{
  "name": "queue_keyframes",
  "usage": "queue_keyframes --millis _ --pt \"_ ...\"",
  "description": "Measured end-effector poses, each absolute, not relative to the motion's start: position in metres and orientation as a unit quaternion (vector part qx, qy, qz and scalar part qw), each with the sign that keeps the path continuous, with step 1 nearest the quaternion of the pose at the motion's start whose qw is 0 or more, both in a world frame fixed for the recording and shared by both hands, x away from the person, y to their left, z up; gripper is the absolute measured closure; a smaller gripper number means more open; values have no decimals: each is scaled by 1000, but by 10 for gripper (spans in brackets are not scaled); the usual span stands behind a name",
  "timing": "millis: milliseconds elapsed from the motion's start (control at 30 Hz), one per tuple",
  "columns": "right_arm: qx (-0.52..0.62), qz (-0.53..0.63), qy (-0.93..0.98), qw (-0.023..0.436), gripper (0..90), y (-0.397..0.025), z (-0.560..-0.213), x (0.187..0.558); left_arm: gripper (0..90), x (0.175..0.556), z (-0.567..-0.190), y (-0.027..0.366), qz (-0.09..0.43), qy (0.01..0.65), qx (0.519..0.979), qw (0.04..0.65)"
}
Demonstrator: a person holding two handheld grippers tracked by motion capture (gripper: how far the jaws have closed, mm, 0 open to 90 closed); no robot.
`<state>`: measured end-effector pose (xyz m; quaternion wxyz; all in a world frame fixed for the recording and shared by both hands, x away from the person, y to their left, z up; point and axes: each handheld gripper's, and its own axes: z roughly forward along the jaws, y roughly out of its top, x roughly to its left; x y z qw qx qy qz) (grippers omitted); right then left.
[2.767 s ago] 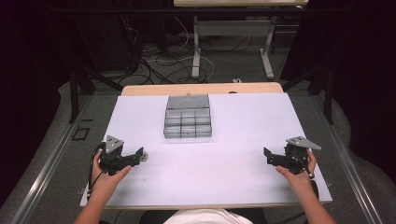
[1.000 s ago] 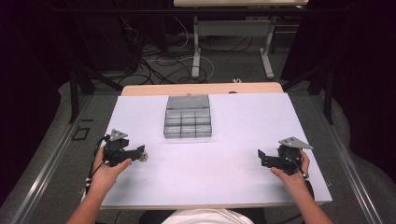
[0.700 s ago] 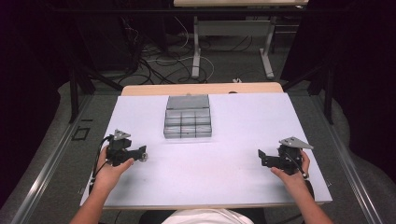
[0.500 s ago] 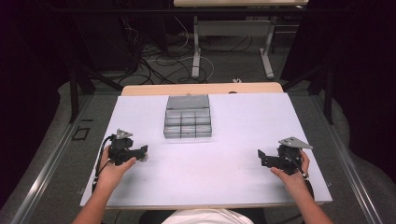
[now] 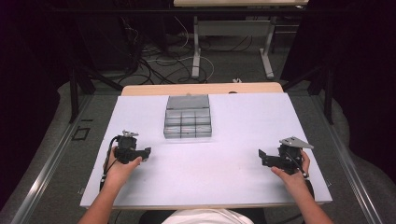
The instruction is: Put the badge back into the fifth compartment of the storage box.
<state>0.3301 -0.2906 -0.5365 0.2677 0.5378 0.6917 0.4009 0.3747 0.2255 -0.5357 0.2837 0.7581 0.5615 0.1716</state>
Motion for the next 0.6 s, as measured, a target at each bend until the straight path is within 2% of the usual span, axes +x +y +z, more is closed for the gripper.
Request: queue_keyframes --millis 600 --pt "536 396 697 264 11 -290 -539 331 373 372 -554 221 179 562 763 266"
